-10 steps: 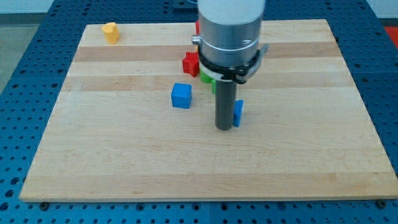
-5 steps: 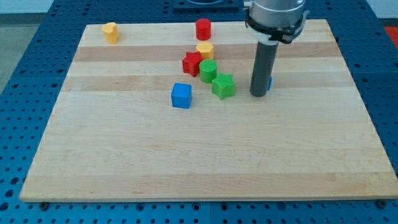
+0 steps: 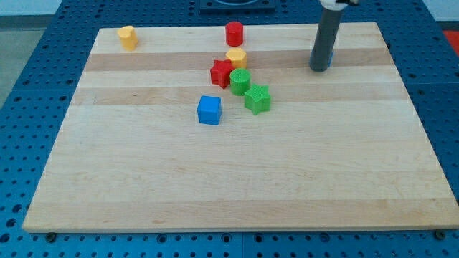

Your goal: Bring the blue triangle toward the top right corner

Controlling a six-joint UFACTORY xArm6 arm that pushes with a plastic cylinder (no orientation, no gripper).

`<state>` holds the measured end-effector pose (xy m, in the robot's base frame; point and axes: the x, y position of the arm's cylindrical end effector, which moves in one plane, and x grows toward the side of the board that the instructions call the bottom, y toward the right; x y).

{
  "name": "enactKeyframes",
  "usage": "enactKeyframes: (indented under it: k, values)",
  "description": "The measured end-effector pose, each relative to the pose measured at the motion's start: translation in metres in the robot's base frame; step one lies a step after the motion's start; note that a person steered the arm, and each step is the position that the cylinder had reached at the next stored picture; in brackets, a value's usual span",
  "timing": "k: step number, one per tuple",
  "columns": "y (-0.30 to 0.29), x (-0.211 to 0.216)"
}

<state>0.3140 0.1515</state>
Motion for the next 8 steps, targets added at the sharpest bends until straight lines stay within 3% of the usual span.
enactKeyframes:
  k: [2, 8]
  values:
    - [-0.014, -0.016]
    - [0.045, -0.044]
